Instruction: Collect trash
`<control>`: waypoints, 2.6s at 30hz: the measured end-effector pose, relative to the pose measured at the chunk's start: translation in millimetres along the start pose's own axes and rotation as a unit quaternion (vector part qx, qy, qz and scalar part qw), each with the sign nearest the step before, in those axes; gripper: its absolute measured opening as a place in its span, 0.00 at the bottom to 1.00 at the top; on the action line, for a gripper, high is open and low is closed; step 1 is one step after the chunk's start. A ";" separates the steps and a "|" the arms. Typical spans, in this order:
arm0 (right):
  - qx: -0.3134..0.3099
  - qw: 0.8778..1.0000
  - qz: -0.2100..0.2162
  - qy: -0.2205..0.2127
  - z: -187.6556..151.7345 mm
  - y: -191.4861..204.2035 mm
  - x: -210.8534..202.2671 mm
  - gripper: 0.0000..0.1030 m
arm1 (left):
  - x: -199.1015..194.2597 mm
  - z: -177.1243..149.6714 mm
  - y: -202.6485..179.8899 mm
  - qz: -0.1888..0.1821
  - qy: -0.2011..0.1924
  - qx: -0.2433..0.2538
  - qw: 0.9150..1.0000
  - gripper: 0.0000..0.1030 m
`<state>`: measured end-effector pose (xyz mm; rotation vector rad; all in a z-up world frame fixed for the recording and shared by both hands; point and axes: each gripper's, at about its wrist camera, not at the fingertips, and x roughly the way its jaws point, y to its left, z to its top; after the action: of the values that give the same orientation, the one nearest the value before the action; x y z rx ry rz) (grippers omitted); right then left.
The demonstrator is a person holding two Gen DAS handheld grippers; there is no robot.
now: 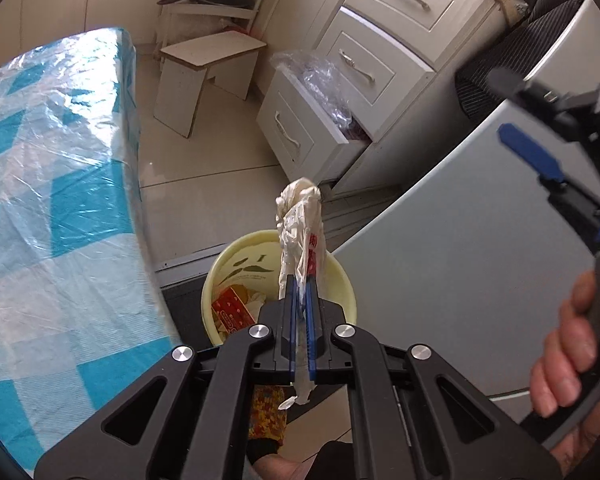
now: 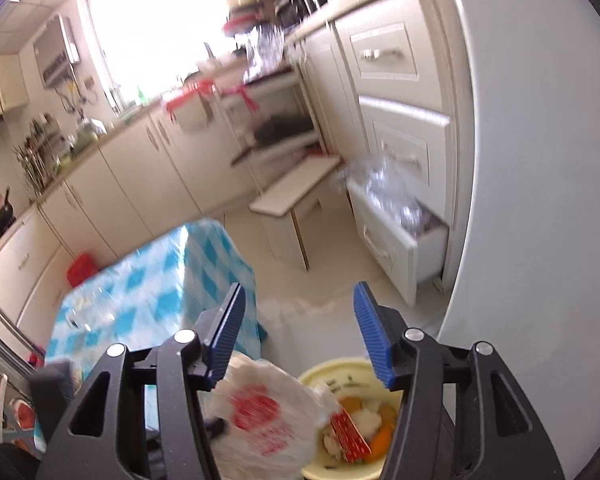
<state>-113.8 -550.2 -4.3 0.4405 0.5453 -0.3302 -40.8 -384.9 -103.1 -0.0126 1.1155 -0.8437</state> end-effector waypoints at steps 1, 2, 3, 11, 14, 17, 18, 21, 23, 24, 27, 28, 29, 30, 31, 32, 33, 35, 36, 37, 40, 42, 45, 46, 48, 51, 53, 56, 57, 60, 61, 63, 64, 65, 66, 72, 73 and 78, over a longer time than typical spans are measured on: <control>-0.001 1.000 0.001 -0.009 3.6 0.4 -2.4 0.56 | 9.9 1.2 -2.1 0.002 0.012 -0.005 1.000 0.09; -0.002 1.000 0.002 -0.012 5.1 1.5 -2.3 0.56 | 18.2 2.1 -3.9 0.003 0.022 -0.009 1.000 0.12; -0.002 1.000 0.005 -0.012 7.3 4.0 0.1 0.56 | 23.7 2.7 -5.7 0.005 0.029 -0.010 1.000 0.22; 0.005 1.000 0.024 -0.016 16.5 10.7 -2.8 0.59 | -11.1 1.4 -6.7 0.009 -0.006 0.010 1.000 0.42; 0.004 0.999 0.030 -0.025 17.7 20.7 -5.2 0.62 | -55.1 -3.2 6.8 0.032 -0.045 0.025 0.998 0.49; -0.004 0.999 0.042 -0.030 18.1 38.4 -5.1 0.64 | -105.4 -10.2 30.5 0.060 -0.087 0.024 0.994 0.56; -0.010 0.998 0.047 -0.031 17.6 46.2 -5.2 0.65 | -122.0 -12.1 41.0 0.071 -0.099 0.020 0.992 0.58; -0.032 0.997 0.063 -0.031 15.4 73.3 -3.1 0.68 | -169.8 -18.2 76.2 0.106 -0.127 0.001 0.986 0.60; -0.046 0.996 0.075 -0.028 12.7 92.1 -0.7 0.70 | -201.4 -23.1 100.7 0.128 -0.142 -0.012 0.981 0.61; -0.053 0.995 0.081 -0.026 10.7 102.1 0.8 0.71 | -216.3 -25.8 113.0 0.139 -0.149 -0.018 0.979 0.62; -0.071 0.993 0.098 -0.013 3.7 127.8 8.5 0.72 | -254.9 -33.9 152.4 0.164 -0.168 -0.037 0.971 0.66; -0.078 0.992 0.103 -0.007 1.1 137.4 11.8 0.73 | -268.0 -38.0 165.9 0.170 -0.173 -0.043 0.969 0.69; -0.086 0.990 0.109 -0.001 -1.7 146.7 15.1 0.73 | -278.0 -41.8 176.9 0.176 -0.177 -0.048 0.967 0.70; -0.093 0.989 0.114 0.006 -4.7 156.2 18.3 0.74 | -287.3 -46.0 188.4 0.183 -0.179 -0.052 0.965 0.73; -0.100 0.988 0.118 0.011 -7.9 164.3 21.2 0.74 | -294.4 -48.6 199.5 0.187 -0.180 -0.057 0.964 0.74; -0.110 0.986 0.122 0.016 -11.6 173.4 24.1 0.75 | -300.7 -52.5 209.9 0.191 -0.181 -0.063 0.963 0.75; -0.118 0.985 0.124 0.019 -16.6 181.7 25.7 0.77 | -305.3 -56.0 219.2 0.192 -0.182 -0.071 0.962 0.76; -0.138 0.982 0.127 0.025 -23.9 196.7 31.1 0.79 | -310.3 -63.2 234.1 0.189 -0.186 -0.091 0.960 0.77; -0.148 0.980 0.127 0.030 -27.6 204.1 34.4 0.81 | -311.8 -66.3 241.2 0.185 -0.186 -0.102 0.960 0.77; -0.157 0.979 0.128 0.033 -31.7 209.8 36.5 0.82 | -311.8 -68.4 246.6 0.180 -0.185 -0.111 0.960 0.77; -0.178 0.975 0.129 0.047 -42.6 225.1 46.2 0.83 | -308.6 -73.4 252.1 0.174 -0.182 -0.118 0.961 0.77; -0.189 0.972 0.126 0.058 -48.8 232.4 52.9 0.84 | -309.7 -74.0 253.3 0.174 -0.184 -0.115 0.961 0.78; -0.204 0.969 0.124 0.070 -57.3 242.0 58.5 0.85 | -309.7 -76.2 256.0 0.169 -0.184 -0.119 0.961 0.79; -0.208 0.968 0.122 0.073 -59.6 243.7 60.0 0.85 | -309.2 -76.7 257.2 0.167 -0.182 -0.121 0.961 0.79; -0.215 0.966 0.120 0.079 -63.1 246.5 62.9 0.86 | -307.4 -77.3 259.2 0.163 -0.179 -0.124 0.962 0.80; -0.223 0.964 0.120 0.086 -66.6 248.7 66.1 0.87 | -305.7 -78.0 258.5 0.164 -0.176 -0.120 0.963 0.80; -0.227 0.962 0.121 0.090 -68.3 249.8 67.5 0.88 | -303.8 -78.0 258.0 0.165 -0.174 -0.118 0.964 0.80; -0.235 0.960 0.121 0.091 -70.7 252.7 68.2 0.89 | -300.6 -77.9 258.6 0.165 -0.170 -0.119 0.964 0.81; -0.238 0.959 0.121 0.091 -71.3 253.0 68.0 0.89 | -299.5 -77.8 258.5 0.165 -0.168 -0.119 0.965 0.81; -0.245 0.957 0.121 0.092 -72.9 254.2 68.1 0.89 | -296.9 -77.5 257.5 0.166 -0.165 -0.117 0.965 0.81; -0.246 0.957 0.122 0.093 -73.2 253.9 68.2 0.89 | -296.1 -77.4 257.0 0.166 -0.164 -0.115 0.965 0.81; -0.247 0.957 0.122 0.094 -73.3 253.4 68.4 0.89 | -294.5 -77.3 256.0 0.166 -0.162 -0.114 0.966 0.81; -0.247 0.957 0.122 0.095 -73.4 253.2 68.7 0.89 | -293.7 -77.2 255.7 0.166 -0.161 -0.113 0.966 0.81; -0.247 0.957 0.122 0.095 -73.5 253.2 68.8 0.89 | -293.2 -77.0 256.1 0.166 -0.161 -0.113 0.966 0.81; -0.246 0.957 0.122 0.096 -73.7 253.1 69.1 0.89 | -292.7 -76.9 256.1 0.166 -0.160 -0.112 0.967 0.81; -0.257 0.953 0.123 0.102 -77.6 257.3 71.8 0.90 | -292.1 -76.3 257.3 0.165 -0.158 -0.113 0.967 0.82; -0.259 0.953 0.122 0.102 -78.5 258.5 72.1 0.90 | -292.0 -76.3 257.4 0.165 -0.158 -0.113 0.967 0.82; -0.269 0.950 0.120 0.104 -81.0 261.2 73.9 0.90 | -290.9 -75.6 260.2 0.164 -0.156 -0.118 0.967 0.82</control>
<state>19.3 -301.1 -26.3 0.0082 0.7506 0.1059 2.7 0.9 -17.6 -0.1495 0.8818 -0.3927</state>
